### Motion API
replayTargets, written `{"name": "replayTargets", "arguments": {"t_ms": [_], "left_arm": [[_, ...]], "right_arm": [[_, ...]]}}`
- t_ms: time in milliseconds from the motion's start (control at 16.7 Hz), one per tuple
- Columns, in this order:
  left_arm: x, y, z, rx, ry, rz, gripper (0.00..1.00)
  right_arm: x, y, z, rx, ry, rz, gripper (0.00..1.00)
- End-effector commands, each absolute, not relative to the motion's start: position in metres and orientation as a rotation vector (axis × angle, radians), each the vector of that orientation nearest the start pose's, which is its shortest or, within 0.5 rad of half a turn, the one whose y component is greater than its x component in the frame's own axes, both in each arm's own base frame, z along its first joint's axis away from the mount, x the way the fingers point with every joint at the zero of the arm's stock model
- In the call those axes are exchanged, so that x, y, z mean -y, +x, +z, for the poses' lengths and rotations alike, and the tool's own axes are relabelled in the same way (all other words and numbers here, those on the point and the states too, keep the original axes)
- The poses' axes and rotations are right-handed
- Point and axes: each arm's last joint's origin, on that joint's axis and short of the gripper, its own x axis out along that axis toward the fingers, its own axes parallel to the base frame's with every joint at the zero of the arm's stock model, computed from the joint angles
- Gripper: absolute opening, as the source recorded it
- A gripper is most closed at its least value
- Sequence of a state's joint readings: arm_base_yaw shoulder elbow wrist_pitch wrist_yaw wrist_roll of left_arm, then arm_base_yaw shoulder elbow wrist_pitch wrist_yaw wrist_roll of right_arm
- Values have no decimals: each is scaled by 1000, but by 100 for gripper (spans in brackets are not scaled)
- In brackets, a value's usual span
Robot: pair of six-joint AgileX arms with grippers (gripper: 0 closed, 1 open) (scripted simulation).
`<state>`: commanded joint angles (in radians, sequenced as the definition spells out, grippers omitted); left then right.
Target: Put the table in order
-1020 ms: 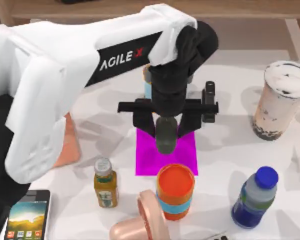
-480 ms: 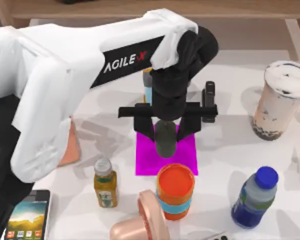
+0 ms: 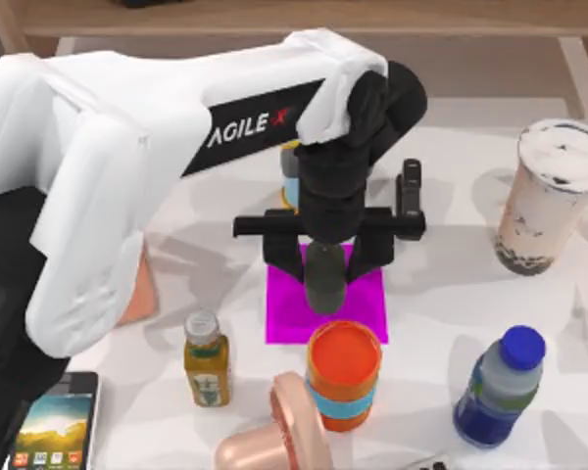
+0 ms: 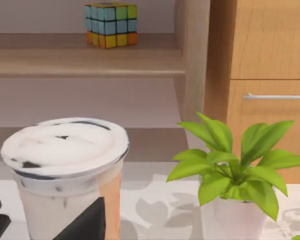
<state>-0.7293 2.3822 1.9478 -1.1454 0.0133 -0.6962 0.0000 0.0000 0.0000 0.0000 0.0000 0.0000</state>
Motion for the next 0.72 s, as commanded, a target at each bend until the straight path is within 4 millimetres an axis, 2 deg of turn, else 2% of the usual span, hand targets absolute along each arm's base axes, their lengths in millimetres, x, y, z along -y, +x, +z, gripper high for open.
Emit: {"name": "replayTargets", "arguments": {"t_ms": [60,720], "left_arm": [[305,349,134,-1583,17,-17,0],[305,349,134,-1583,17,-17,83]], "right_arm": [[1,106,160,0,0,0,100],[1,106,160,0,0,0,100]]}}
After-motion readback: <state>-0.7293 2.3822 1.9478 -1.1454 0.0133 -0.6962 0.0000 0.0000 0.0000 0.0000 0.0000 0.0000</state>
